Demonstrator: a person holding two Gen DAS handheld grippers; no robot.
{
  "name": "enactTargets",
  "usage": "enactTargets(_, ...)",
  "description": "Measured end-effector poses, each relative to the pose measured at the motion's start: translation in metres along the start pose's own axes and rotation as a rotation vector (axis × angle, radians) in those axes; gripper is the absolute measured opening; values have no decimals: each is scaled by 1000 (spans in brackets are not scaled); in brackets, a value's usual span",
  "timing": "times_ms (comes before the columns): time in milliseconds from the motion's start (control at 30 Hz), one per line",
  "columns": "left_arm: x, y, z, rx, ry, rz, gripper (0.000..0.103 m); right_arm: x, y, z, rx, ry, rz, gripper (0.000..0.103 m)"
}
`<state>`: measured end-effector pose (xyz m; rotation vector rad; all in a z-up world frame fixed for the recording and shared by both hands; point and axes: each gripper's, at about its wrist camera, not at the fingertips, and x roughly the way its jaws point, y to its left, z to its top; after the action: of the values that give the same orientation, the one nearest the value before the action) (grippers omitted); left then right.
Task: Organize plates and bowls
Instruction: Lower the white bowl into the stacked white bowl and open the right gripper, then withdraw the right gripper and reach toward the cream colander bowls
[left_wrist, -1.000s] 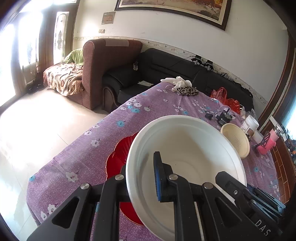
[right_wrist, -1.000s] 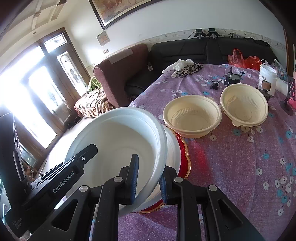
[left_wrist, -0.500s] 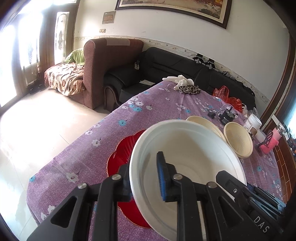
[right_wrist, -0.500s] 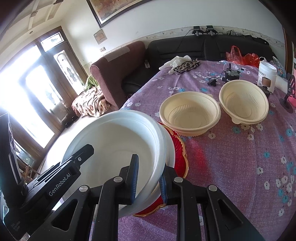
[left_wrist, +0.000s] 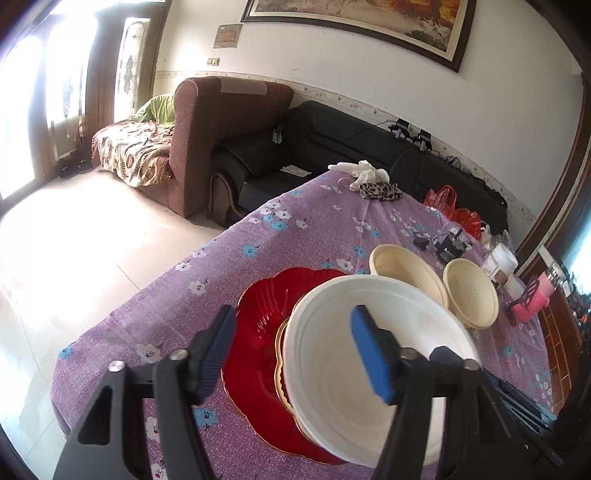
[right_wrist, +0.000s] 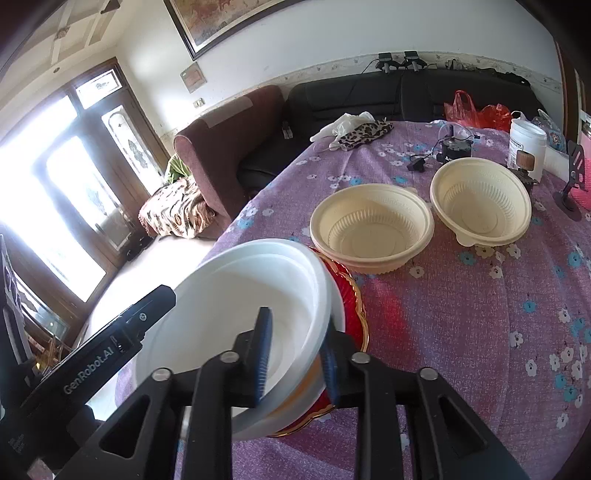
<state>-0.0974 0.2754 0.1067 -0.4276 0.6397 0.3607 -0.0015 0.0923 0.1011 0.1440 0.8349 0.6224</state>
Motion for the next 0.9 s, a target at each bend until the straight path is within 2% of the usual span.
enactTargets(33,-2,2,1,-11,-4,-3,75,-1,-1,1,8,-7,10,56)
enactTargets(100,-5,6,2,-35,-13,-12,77,-5,0,1,12,-25,13,65)
enactTargets(367,-8,11,2,-69,-2,-18,78,-9,0,-1,4,-32,7,66)
enactTargets(433,-11,10,2,-67,-6,-18,78,-12,1,-1,-5,-39,-8,71)
enactTargets(633,-20,7,0,-58,-20,-27,78,-25,-1,-2,-4,-66,-15,74)
enactTargets(900,-40,0,-4,-38,-46,-34,79,-52,-25,-11,37,-95,-40,75)
